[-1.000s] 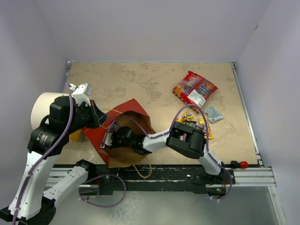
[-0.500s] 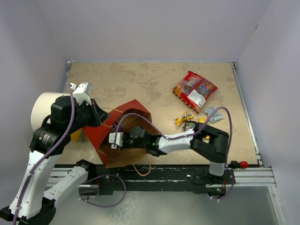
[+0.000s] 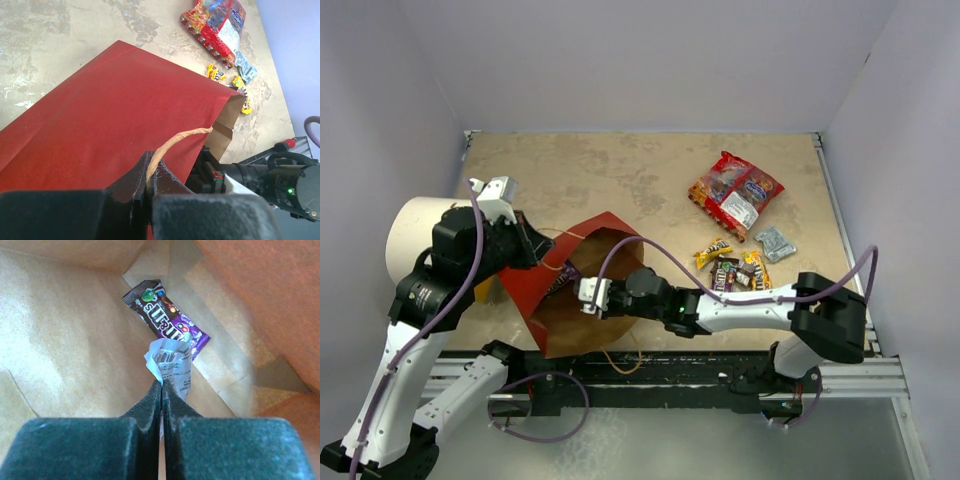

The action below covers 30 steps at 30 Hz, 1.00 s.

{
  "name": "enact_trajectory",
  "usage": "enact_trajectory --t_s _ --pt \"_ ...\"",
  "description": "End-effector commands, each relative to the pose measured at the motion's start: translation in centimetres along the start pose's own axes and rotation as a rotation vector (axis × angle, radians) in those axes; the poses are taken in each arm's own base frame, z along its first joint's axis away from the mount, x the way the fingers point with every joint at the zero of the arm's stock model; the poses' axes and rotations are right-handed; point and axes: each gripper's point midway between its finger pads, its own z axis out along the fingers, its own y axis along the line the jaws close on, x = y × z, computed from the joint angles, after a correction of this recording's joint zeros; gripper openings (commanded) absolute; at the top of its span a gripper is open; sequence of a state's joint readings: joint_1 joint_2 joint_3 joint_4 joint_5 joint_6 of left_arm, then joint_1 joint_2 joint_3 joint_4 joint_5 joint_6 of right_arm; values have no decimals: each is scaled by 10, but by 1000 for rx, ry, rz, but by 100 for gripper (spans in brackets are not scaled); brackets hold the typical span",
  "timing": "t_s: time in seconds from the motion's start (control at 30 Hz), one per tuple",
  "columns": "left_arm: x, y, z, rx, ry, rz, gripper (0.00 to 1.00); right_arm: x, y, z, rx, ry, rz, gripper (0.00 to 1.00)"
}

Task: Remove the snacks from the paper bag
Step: Take out the snack from the paper bag, then place the snack at the center of the board.

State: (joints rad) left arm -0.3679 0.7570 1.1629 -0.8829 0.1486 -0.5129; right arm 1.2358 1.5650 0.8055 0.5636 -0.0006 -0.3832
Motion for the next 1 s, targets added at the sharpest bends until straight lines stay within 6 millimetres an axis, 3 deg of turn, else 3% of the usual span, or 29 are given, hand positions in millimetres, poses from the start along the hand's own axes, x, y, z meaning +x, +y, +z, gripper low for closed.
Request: enact_trajectory --t_s 0.0,0.17,0.3,0.63,0.77,0.97 --pt "-15 -2 0 4 -75 13 0 -14 -16 -20 69 -20 56 0" --pt "-16 -2 2 8 -84 12 0 -33 -20 -37 59 -59 56 0" --pt "-14 -2 4 13 -75 11 0 -62 -27 -58 54 -136 52 0" --pt "-7 -1 14 20 -42 -1 0 -115 -56 -141 119 -242 -41 0" --pt "-5 -2 14 24 -34 -14 0 -139 -80 -185 223 -300 -55 0" --pt "-4 -3 13 27 -30 -16 0 -146 -149 -228 582 -215 -138 0"
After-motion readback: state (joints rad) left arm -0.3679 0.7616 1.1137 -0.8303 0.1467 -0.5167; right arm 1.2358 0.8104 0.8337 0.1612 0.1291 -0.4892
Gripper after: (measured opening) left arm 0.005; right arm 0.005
